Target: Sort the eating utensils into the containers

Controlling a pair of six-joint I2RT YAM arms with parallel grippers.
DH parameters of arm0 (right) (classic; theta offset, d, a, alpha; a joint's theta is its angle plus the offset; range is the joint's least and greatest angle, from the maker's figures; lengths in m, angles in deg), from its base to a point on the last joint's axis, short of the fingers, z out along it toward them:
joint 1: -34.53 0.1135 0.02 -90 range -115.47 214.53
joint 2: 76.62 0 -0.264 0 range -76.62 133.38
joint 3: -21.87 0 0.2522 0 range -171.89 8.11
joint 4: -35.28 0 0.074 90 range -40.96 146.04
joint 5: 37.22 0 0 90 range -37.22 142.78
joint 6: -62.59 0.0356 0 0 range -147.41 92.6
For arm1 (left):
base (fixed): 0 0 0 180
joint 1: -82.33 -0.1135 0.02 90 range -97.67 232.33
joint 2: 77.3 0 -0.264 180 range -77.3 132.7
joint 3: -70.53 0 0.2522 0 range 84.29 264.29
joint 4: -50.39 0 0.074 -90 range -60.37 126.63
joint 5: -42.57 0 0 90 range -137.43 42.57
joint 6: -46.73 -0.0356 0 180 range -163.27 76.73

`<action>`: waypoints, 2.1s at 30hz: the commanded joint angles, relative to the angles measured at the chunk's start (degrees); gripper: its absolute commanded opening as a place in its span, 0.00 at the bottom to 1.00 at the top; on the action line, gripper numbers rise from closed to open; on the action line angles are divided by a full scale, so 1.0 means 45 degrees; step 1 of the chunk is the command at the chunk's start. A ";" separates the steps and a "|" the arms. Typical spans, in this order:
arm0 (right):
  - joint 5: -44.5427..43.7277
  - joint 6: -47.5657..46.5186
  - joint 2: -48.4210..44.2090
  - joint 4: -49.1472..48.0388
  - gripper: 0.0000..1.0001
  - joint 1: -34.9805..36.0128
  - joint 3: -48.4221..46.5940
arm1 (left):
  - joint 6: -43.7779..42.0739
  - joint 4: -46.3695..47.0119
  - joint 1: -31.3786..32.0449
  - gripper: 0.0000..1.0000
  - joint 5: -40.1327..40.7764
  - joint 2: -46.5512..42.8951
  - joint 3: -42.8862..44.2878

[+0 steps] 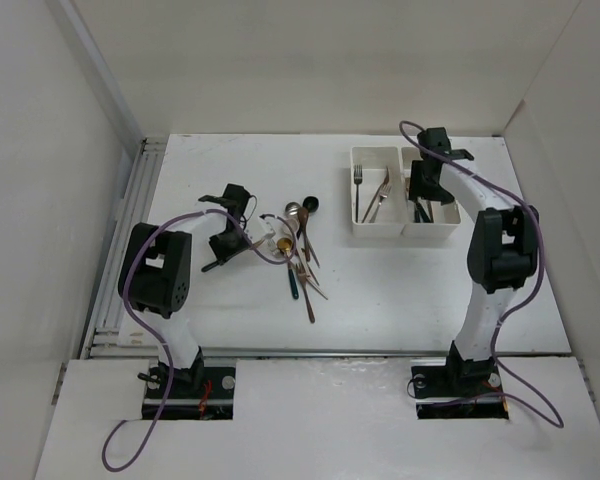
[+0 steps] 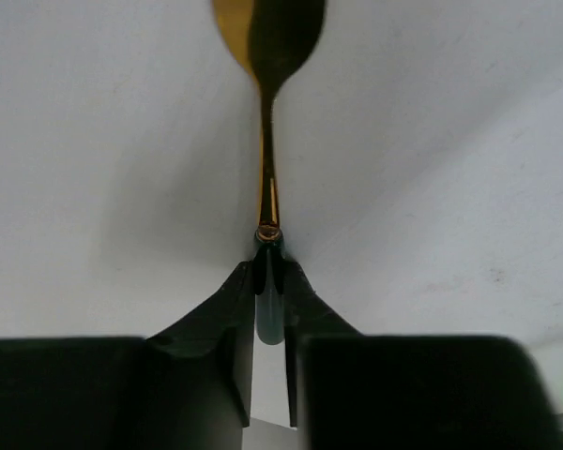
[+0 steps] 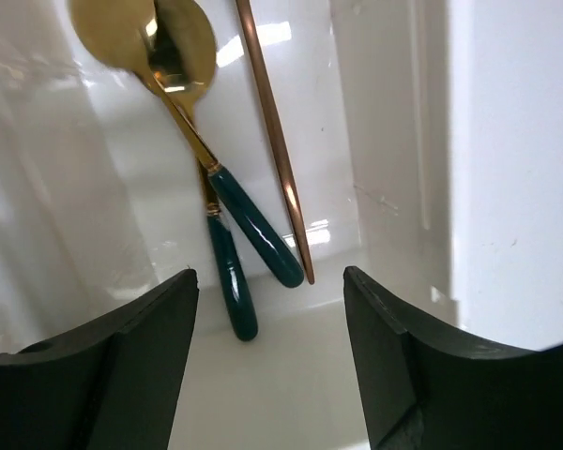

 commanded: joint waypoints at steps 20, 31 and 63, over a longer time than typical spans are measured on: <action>0.3911 0.0522 -0.5140 -0.2639 0.77 0.2319 -0.0109 | 0.0598 -0.4889 -0.0851 0.00 -0.7192 -0.0687 0.7521; 0.9114 0.1714 -0.4714 -0.9223 0.94 0.6542 0.1379 | 1.2274 0.3585 -0.1126 0.00 -1.2418 -0.2464 0.7134; 0.0819 0.3785 -0.2840 -0.3496 0.00 0.4552 0.0227 | 1.1366 0.0816 -0.0345 1.00 -0.1510 -0.1976 0.7564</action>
